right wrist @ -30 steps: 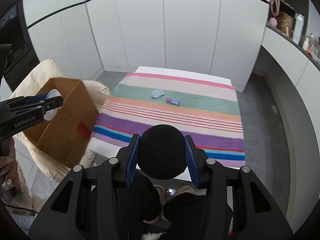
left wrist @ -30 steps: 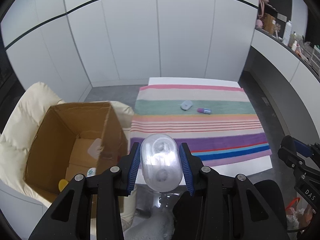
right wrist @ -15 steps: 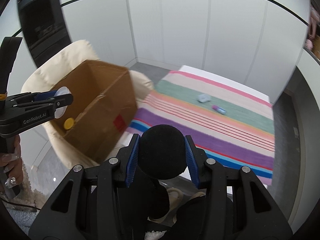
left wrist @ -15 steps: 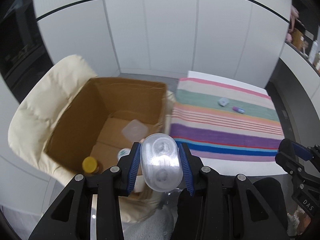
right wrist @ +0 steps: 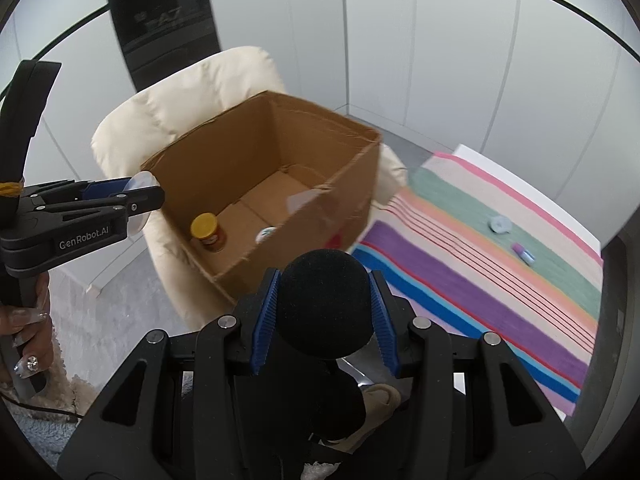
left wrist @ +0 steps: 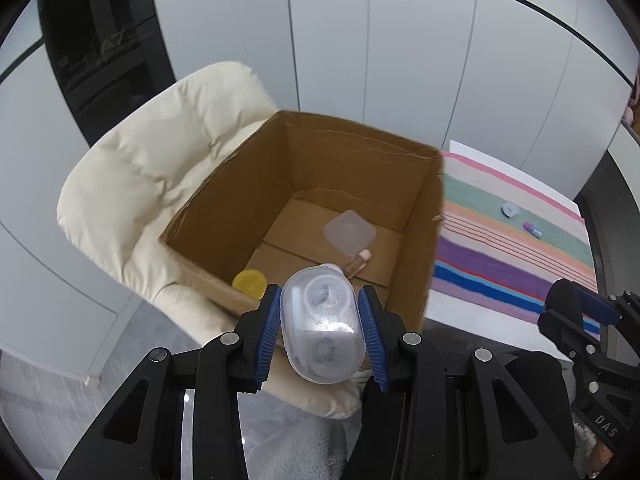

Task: Organize objects
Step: 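Carry the lens case with left tool while right tool carries black compact to box, then open both tools to drop the lens case and black compact into the box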

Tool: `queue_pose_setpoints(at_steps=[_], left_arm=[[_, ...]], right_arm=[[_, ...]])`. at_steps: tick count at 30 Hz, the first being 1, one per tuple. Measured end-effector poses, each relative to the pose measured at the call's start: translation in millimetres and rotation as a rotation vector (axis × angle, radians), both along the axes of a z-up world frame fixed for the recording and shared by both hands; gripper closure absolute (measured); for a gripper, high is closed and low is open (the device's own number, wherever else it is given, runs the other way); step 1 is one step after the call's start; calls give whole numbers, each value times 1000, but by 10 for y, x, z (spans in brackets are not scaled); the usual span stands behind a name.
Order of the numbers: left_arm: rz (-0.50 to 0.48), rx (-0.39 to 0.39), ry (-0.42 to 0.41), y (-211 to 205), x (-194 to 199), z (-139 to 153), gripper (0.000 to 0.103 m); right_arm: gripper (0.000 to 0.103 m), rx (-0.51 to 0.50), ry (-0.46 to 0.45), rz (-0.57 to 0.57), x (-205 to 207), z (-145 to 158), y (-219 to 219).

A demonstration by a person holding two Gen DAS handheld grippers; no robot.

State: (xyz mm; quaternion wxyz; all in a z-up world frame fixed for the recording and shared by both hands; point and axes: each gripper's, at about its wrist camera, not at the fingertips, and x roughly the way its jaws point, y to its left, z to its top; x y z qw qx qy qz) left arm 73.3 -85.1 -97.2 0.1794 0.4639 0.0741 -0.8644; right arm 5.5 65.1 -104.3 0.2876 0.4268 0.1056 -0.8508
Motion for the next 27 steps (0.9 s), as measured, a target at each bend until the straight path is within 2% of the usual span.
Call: queue_pose_setpoints(at_steps=[9, 13, 19, 23, 27], left_arm=[[25, 51, -10, -247, -151, -68, 63], [35, 31, -9, -374, -318, -102, 63], [74, 51, -39, -655, -569, -245, 63], [82, 8, -49, -785, -743, -325, 63], [86, 33, -63, -911, -857, -408, 63]], right_arm=[[57, 29, 4, 77, -135, -78, -425], [57, 47, 14, 101, -286, -117, -635], [57, 59, 4, 128, -582, -245, -975], [57, 68, -9, 144, -765, -347, -1180], [57, 74, -19, 163, -933, -445, -1379]])
